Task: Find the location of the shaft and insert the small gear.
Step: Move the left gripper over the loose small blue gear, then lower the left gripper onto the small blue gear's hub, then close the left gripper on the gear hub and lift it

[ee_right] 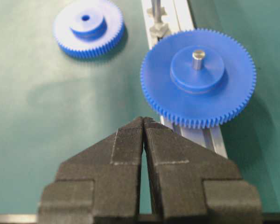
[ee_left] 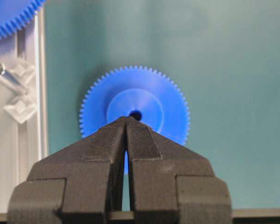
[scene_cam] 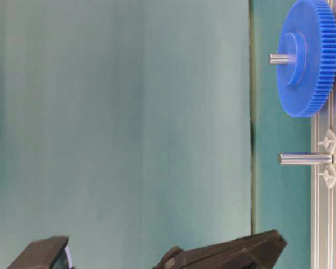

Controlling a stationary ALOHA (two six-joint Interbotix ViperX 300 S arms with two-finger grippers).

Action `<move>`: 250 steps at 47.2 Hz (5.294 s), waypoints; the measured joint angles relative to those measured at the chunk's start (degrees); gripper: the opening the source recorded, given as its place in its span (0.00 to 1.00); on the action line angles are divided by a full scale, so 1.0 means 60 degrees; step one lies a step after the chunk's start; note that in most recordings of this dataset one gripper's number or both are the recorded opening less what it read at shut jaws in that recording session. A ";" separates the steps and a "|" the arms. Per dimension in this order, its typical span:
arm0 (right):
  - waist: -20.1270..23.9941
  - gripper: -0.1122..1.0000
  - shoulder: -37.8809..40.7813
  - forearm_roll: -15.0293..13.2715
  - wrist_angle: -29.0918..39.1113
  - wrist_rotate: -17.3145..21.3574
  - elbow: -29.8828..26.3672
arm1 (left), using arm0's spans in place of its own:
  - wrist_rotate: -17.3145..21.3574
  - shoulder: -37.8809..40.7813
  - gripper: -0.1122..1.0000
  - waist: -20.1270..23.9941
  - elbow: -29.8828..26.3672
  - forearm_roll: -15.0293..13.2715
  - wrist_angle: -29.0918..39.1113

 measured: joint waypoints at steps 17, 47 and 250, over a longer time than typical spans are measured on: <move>0.0000 0.13 0.0015 -0.0015 0.0000 0.0000 0.0015 | -0.0352 0.1113 0.10 -0.0073 -0.0820 -0.0015 0.0762; 0.0000 0.13 0.0015 -0.0015 -0.0015 0.0015 0.0088 | -0.0322 0.2417 0.10 -0.0073 -0.2139 0.0000 0.2358; -0.0015 0.13 0.0044 -0.0015 -0.0044 0.0015 0.0293 | -0.0894 0.4438 0.84 0.0029 -0.4146 0.0000 0.5156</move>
